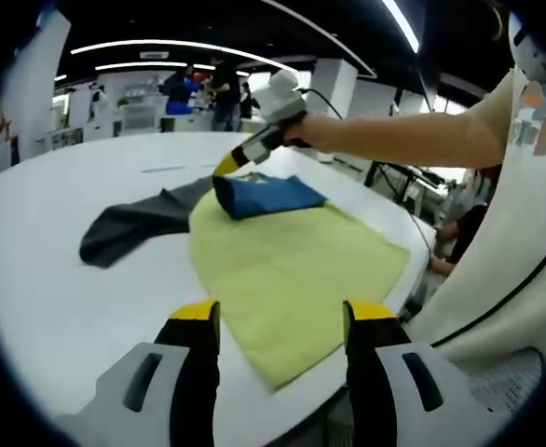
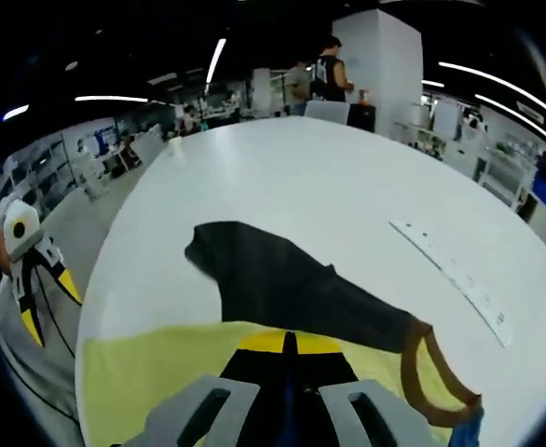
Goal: Fold the garment on the visible template until the final outline fits inside the template.
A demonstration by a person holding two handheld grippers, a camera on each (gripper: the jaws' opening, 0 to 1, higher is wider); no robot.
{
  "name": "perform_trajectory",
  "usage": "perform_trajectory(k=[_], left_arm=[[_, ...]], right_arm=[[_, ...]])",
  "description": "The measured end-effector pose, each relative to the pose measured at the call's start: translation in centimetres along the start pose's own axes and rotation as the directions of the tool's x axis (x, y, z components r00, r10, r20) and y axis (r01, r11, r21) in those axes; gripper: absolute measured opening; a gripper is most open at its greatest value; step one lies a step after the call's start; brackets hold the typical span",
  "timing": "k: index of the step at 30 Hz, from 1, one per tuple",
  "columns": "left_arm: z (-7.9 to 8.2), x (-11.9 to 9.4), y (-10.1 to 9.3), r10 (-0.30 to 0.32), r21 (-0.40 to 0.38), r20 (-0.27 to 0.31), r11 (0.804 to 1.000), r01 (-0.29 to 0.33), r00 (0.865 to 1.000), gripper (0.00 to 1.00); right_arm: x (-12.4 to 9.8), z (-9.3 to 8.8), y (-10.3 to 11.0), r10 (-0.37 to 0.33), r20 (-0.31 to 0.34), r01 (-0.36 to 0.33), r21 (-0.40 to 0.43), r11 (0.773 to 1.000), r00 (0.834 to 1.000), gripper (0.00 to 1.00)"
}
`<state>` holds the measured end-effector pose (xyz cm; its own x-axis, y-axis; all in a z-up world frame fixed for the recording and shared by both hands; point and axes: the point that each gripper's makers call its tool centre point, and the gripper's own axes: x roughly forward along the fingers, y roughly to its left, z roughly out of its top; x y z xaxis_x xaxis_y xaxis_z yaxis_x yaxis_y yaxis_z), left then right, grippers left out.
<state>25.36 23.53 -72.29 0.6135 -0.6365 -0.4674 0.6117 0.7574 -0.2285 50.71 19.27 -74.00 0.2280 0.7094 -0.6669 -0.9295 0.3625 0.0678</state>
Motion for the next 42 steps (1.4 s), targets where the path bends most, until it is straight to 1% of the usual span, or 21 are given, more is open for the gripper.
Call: perform_trajectory(k=[3,6,7,9,12,16,18,20,23,28,30,36,42], left_arm=[[0.0,0.0,0.0,0.002,-0.003,-0.001,1.0,-0.002,1.0,0.5],[0.1,-0.1,0.1,0.005,-0.007,0.001,1.0,-0.005,1.0,0.5],[0.1,-0.1,0.2,0.006,-0.008,0.002,1.0,-0.006,1.0,0.5],[0.1,-0.1,0.3,0.007,-0.009,0.001,1.0,-0.007,1.0,0.5],[0.1,-0.1,0.2,0.008,-0.007,0.001,1.0,-0.007,1.0,0.5],[0.3,-0.1,0.1,0.008,-0.006,0.001,1.0,-0.008,1.0,0.5],[0.3,-0.1,0.0,0.006,-0.003,-0.001,1.0,-0.006,1.0,0.5],[0.3,0.0,0.0,0.004,0.0,-0.002,1.0,-0.004,1.0,0.5],[0.4,0.1,-0.1,0.005,0.005,-0.005,1.0,-0.005,1.0,0.5],[0.5,0.1,-0.1,0.009,0.01,-0.005,1.0,-0.009,1.0,0.5],[0.6,0.1,-0.1,0.009,0.006,-0.002,1.0,-0.009,1.0,0.5],[0.4,0.0,0.1,0.013,0.01,-0.007,1.0,-0.013,1.0,0.51],[0.4,0.0,0.1,0.016,0.01,-0.008,1.0,-0.016,1.0,0.51]], right_arm=[[0.4,0.0,-0.1,0.002,0.005,-0.002,0.017,1.0,1.0,0.0],[0.6,0.2,0.1,0.005,0.016,-0.005,0.012,1.0,1.0,0.0],[0.7,0.6,0.4,0.022,0.034,-0.023,0.026,0.999,0.999,0.0],[0.7,0.9,0.4,0.014,0.046,-0.015,0.027,1.0,0.999,0.01],[0.6,1.5,0.3,0.006,0.07,-0.008,0.037,0.999,0.998,0.14],[0.1,1.9,0.4,0.0,0.085,-0.003,0.031,1.0,0.996,0.17],[-0.2,2.2,0.2,-0.008,0.102,0.005,0.03,1.0,0.995,0.22],[-0.5,2.4,0.3,-0.006,0.123,0.001,0.041,0.999,0.992,0.25],[-1.1,2.6,0.4,-0.014,0.132,0.009,0.034,0.999,0.991,0.26],[-2.1,2.5,0.2,-0.029,0.142,0.024,0.033,0.999,0.989,0.33],[-2.6,2.9,0.2,-0.031,0.167,0.023,0.048,0.999,0.985,0.37],[-4.2,3.3,0.5,-0.046,0.209,0.033,0.064,0.997,0.977,0.46],[-5.6,3.1,0.6,-0.059,0.226,0.046,0.062,0.997,0.972,0.5]])
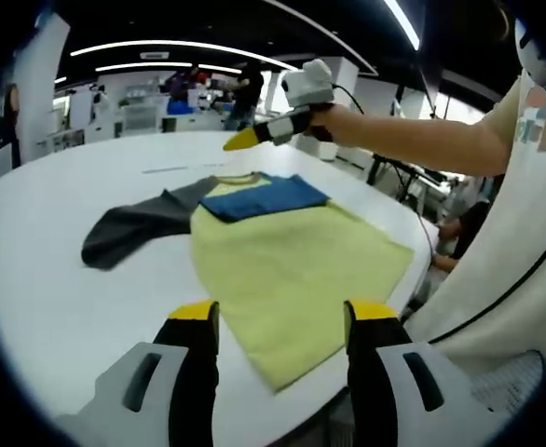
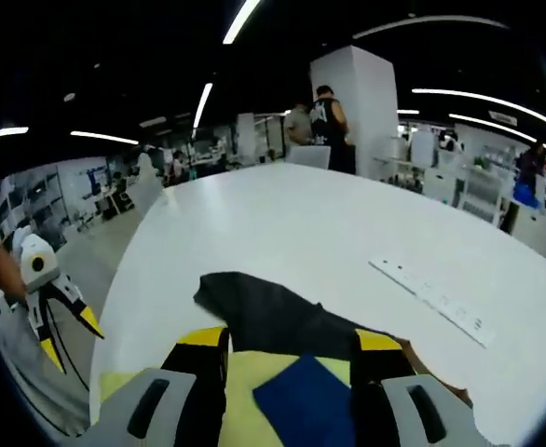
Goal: Fold the garment on the visible template until the final outline fits inside the template.
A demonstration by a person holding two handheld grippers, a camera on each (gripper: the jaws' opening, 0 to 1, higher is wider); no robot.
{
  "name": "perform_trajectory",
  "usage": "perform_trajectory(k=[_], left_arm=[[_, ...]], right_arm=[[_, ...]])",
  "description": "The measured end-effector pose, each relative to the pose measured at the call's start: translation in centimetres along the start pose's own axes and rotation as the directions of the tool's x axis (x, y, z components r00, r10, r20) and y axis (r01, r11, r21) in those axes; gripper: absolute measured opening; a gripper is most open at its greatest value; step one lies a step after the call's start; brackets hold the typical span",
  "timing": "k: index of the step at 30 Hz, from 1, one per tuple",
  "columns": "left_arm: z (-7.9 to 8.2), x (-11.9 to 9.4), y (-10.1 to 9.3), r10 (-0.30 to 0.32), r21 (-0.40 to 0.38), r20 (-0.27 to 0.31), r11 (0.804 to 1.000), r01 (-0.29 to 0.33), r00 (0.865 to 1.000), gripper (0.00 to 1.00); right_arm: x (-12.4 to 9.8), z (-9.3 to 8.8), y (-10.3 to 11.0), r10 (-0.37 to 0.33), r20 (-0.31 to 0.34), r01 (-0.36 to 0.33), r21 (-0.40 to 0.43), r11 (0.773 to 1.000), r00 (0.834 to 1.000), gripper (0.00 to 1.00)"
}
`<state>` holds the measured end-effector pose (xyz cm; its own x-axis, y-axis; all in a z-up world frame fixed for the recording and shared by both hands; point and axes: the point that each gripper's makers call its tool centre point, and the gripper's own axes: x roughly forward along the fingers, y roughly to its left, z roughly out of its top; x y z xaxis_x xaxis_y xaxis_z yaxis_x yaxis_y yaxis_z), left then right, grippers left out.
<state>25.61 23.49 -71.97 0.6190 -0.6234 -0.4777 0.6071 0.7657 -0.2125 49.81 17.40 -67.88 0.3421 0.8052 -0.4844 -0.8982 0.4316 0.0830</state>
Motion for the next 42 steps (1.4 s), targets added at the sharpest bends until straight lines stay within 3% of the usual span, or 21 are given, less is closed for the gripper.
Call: perform_trajectory(k=[6,20,29,42], left_arm=[[0.1,0.0,0.0,0.0,0.009,-0.002,1.0,0.0,1.0,0.51],[0.6,-0.3,-0.2,0.016,0.015,0.005,1.0,-0.016,1.0,0.51],[1.4,-0.6,0.0,0.037,0.023,0.01,0.999,-0.037,0.999,0.51],[2.1,0.3,1.6,0.07,0.031,-0.003,0.997,-0.07,0.998,0.51]], right_arm=[[-2.1,0.3,0.3,-0.012,0.052,0.009,0.049,0.999,0.999,0.57],[-8.4,-1.9,0.1,-0.086,0.101,0.076,0.104,0.992,0.991,0.6],[-11.9,-4.4,0.4,-0.118,0.11,0.102,0.142,0.985,0.987,0.61],[-14.8,-6.6,0.7,-0.154,0.099,0.136,0.162,0.977,0.983,0.62]])
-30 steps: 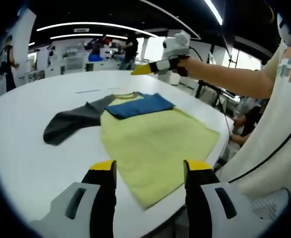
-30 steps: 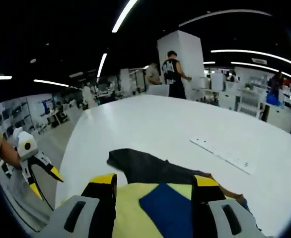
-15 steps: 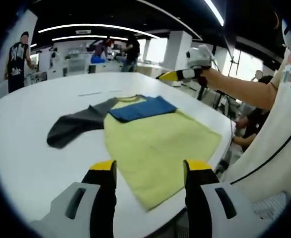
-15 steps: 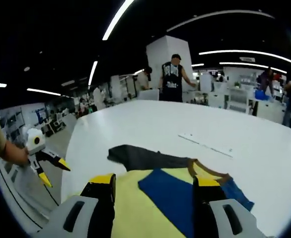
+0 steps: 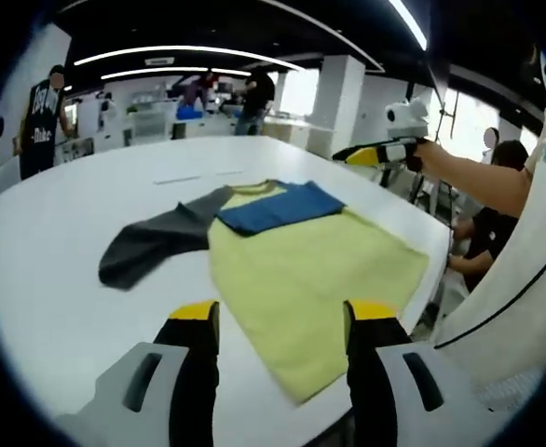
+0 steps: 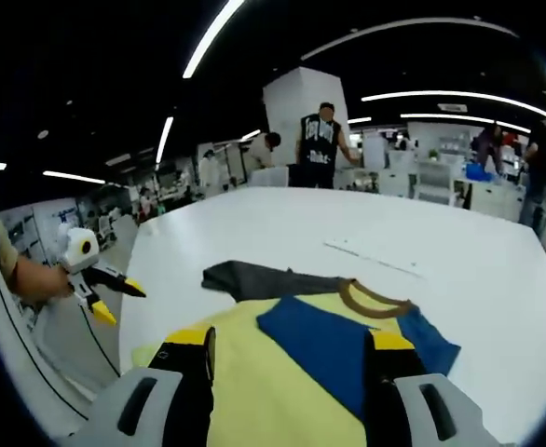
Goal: Fold the garment on the visible template until the final outline fits inside the template.
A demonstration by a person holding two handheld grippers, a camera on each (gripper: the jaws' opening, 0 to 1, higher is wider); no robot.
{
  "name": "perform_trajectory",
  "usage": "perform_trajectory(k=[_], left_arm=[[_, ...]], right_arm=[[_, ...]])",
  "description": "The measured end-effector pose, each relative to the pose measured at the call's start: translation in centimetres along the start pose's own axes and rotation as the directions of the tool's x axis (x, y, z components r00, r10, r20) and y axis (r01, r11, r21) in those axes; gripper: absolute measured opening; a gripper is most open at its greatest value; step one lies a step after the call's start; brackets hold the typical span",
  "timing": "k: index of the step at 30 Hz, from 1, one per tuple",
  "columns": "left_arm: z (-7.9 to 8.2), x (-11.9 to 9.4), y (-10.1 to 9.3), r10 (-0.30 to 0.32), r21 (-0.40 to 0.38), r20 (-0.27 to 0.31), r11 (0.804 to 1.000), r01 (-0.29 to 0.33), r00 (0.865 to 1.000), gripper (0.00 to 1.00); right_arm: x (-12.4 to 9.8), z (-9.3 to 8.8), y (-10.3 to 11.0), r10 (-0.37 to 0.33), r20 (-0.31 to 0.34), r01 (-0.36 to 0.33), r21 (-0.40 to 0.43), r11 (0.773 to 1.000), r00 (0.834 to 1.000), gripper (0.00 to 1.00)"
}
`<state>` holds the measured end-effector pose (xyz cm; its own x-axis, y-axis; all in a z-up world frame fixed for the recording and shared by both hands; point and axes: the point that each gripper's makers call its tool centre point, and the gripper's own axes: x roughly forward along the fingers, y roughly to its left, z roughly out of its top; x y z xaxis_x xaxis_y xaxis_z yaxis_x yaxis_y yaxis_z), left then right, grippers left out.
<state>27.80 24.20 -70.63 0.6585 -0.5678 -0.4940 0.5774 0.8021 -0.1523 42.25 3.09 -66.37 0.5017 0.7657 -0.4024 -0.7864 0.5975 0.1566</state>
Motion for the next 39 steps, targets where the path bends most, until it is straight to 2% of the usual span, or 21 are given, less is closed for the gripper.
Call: perform_trajectory(k=[5,17,25,30,39], left_arm=[[-0.3,0.2,1.0,0.017,-0.001,-0.018,1.0,-0.017,1.0,0.51],[0.2,0.3,2.4,0.038,-0.005,-0.016,0.999,-0.038,0.999,0.5],[0.5,0.5,4.2,0.065,-0.014,-0.01,0.998,-0.065,0.998,0.5],[0.7,0.5,5.5,0.087,-0.026,-0.006,0.996,-0.087,0.996,0.5],[0.4,0.8,8.0,0.13,-0.019,-0.027,0.991,-0.131,0.991,0.5]], right_arm=[[-0.9,-0.6,-0.1,-0.008,-0.002,0.008,0.012,1.0,1.0,0.62],[-2.1,-2.2,0.3,-0.013,-0.015,0.014,0.031,0.999,1.0,0.63],[-3.0,-3.5,0.4,-0.018,-0.029,0.019,0.044,0.999,0.999,0.63],[-3.5,-3.7,0.6,-0.02,-0.023,0.021,0.06,0.998,1.0,0.63],[-4.5,-4.6,1.0,-0.02,-0.026,0.022,0.074,0.997,0.999,0.63]])
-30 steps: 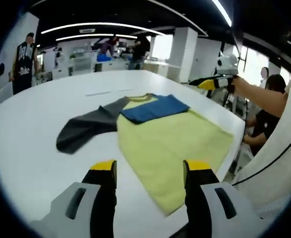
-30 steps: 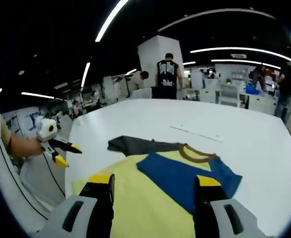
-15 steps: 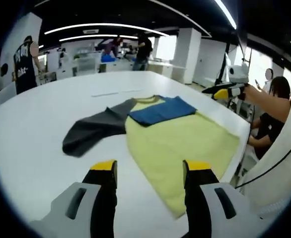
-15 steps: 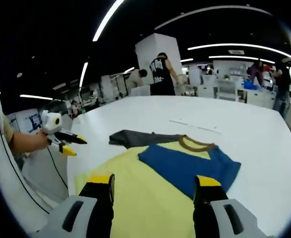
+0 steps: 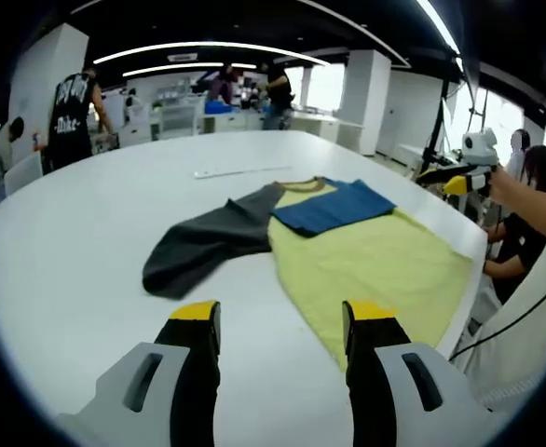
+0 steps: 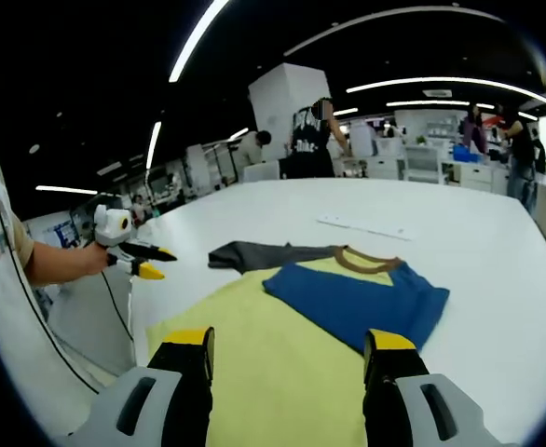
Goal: Fold the garment on the visible template until the final outline fits inside the template.
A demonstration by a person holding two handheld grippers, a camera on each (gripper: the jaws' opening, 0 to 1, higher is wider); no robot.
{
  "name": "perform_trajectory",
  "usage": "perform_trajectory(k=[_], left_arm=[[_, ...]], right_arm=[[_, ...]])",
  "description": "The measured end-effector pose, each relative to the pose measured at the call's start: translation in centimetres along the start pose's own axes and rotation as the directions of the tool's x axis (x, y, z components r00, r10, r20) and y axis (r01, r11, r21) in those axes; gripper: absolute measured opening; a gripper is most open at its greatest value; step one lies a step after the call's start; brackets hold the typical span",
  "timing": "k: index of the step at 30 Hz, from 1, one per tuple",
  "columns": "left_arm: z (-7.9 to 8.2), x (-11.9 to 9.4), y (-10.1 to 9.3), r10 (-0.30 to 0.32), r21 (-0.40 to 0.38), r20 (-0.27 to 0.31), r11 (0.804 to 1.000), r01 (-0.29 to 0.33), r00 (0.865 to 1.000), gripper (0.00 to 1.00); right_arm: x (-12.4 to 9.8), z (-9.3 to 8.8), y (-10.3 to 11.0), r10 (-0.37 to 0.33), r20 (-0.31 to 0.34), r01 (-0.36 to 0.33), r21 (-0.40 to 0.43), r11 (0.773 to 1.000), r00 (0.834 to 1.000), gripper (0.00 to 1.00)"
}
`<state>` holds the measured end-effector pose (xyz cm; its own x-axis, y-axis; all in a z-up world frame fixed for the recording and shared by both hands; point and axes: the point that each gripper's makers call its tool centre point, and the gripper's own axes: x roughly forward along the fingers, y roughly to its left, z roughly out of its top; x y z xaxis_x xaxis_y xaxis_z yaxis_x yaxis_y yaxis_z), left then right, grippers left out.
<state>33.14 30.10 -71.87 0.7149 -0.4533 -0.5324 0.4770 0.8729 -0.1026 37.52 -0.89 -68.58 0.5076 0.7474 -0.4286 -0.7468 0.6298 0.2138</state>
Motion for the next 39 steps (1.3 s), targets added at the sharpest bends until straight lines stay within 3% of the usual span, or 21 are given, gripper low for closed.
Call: perform_trajectory(k=[9,39], left_arm=[[-0.9,0.7,1.4,0.036,0.009,-0.036,0.999,-0.036,0.999,0.49],[-1.8,2.9,7.4,0.163,-0.041,-0.083,0.985,-0.167,0.983,0.4]], right_arm=[[-0.9,-1.7,0.2,-0.004,-0.017,0.004,0.025,1.0,1.0,0.63],[-3.5,-4.1,0.7,-0.024,-0.052,0.026,0.023,0.999,0.998,0.64]])
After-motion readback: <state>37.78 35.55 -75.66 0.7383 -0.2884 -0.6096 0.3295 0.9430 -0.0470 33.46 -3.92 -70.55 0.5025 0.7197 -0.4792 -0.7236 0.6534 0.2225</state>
